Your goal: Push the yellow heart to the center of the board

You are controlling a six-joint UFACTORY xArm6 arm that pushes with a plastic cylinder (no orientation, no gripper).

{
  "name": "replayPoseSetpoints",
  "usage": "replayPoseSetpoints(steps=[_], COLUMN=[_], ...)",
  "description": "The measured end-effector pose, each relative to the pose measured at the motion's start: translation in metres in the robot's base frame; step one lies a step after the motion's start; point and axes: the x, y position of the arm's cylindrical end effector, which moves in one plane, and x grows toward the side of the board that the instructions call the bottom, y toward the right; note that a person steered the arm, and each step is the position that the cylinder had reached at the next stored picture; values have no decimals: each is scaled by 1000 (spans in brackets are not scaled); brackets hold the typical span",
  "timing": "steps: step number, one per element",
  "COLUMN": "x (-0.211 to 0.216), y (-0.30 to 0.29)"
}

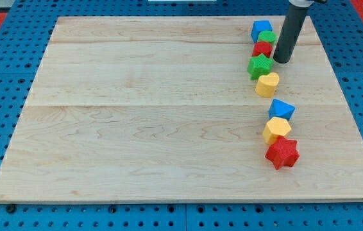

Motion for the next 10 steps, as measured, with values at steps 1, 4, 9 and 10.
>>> replayPoseSetpoints(steps=[1, 4, 9, 10], x=[0, 25, 76, 84], y=[0, 12, -104, -15])
